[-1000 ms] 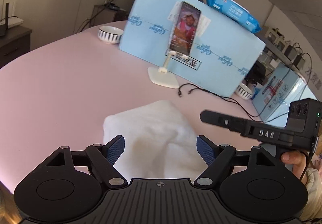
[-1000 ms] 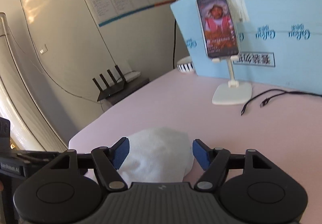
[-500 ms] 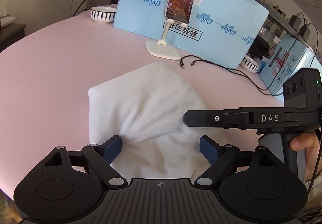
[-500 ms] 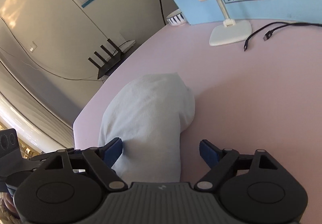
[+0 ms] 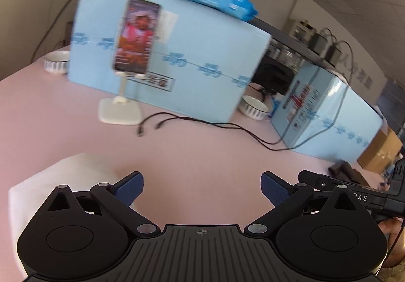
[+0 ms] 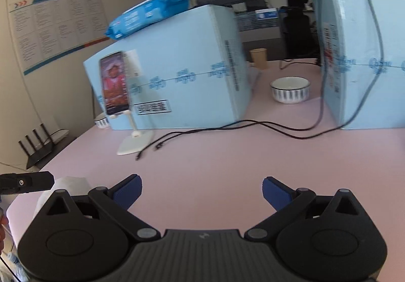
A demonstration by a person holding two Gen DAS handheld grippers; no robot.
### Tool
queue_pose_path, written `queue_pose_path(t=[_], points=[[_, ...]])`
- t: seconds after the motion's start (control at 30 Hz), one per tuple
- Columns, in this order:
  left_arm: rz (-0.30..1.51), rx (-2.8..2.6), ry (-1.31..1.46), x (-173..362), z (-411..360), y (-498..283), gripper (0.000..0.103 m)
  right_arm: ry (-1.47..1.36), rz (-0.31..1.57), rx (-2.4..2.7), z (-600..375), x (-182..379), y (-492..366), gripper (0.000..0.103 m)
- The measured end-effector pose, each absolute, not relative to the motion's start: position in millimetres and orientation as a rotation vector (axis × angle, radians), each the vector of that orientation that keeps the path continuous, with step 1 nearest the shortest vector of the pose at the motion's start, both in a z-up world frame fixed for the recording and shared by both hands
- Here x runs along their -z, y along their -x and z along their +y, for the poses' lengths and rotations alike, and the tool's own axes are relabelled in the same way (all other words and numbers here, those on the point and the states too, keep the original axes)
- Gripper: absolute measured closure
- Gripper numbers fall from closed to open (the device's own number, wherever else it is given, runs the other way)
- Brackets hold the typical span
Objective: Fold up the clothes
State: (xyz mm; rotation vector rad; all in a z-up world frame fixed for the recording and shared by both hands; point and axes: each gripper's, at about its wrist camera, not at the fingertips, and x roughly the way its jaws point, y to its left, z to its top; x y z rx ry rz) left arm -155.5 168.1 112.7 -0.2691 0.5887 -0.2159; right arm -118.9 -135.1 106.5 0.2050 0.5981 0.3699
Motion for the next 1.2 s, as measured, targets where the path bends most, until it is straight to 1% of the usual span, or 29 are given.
queue_pose_path(t=[0.1, 0.17, 0.33, 0.43, 0.53, 0.67, 0.8, 1.2], points=[[0.616, 0.217, 0.177, -99, 110, 112, 0.000, -0.166, 0.604, -0.188, -167, -88, 114, 0.000], [0.660, 0.188, 0.123, -80, 68, 80, 0.000, -0.112, 0.616, -0.026, -186, -67, 103, 0.000], [0.720, 0.150, 0.071, -25, 13, 39, 0.000, -0.118, 0.677, 0.125, -212, -20, 74, 0.000], [0.695, 0.113, 0.017, -11, -2, 36, 0.000, -0.062, 0.694, 0.136, -210, 1, 58, 0.000], [0.676, 0.082, -0.008, -1, -10, 31, 0.000, -0.090, 0.689, 0.104, -213, 2, 46, 0.000], [0.673, 0.037, 0.015, 0, -13, 20, 0.000, -0.055, 0.689, 0.112, -205, 6, 36, 0.000], [0.674, 0.001, 0.019, -1, -19, 9, 0.000, -0.084, 0.685, 0.110, -208, 5, 30, 0.000], [0.668, 0.000, 0.017, 0, -22, 8, 0.000, -0.081, 0.677, 0.123, -207, 2, 24, 0.000]])
